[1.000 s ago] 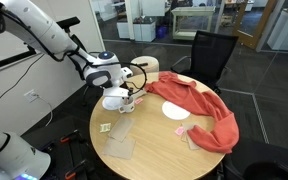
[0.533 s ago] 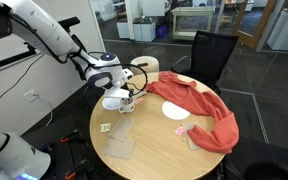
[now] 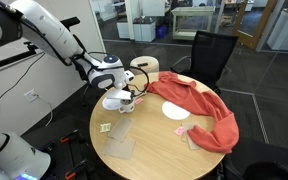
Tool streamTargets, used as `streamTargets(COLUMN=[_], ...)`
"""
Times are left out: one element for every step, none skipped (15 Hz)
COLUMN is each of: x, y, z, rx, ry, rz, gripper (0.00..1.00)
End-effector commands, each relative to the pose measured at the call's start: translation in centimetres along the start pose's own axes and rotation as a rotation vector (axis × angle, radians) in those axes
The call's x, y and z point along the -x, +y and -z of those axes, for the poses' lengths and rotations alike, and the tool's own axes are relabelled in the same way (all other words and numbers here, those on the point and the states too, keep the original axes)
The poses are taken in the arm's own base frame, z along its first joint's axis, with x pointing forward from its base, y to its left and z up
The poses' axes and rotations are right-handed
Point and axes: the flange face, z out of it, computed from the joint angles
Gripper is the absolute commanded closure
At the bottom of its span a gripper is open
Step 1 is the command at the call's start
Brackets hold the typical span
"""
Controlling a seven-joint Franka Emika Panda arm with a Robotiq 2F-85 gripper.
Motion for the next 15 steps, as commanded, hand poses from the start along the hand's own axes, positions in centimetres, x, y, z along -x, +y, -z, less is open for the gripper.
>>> streamTargets(x=[-0.8,-0.9,-1.1,-1.2,-1.3,-1.3,-1.4,-1.5,-1.5,-1.4,-1.4,-1.3,-1.2,-1.0,-0.8], y=[0.5,0.5,0.5,0.6,0.6,0.7,0.6,0.6,0.6,0.6,0.6,0.5,0.5,0.5,0.5], z=[-0.8,-1.0,-1.2,-1.4,-1.7,-1.8,-1.9,-2.0,-2.0,-1.8,-1.6,-1.2,-0.9,-0.4,0.2], rx=[0.006,0.004,0.006,0.005,0.005,0.005,0.006,0.007,0.009,0.014,0.018,0.023,0.029,0.036,0.044], ry=[0.01,0.01,0.007,0.008,0.008,0.008,0.007,0.007,0.005,0.004,0.003,0.004,0.004,0.007,0.013], rz=[-0.007,-0.003,0.001,0.005,0.008,0.01,0.008,0.01,0.005,0.004,0.004,-0.002,-0.013,-0.026,-0.037], gripper=[0.61,0.61,0.62,0.66,0.89,0.91,0.94,0.99,1.0,0.99,0.97,0.97,0.97,0.97,0.97])
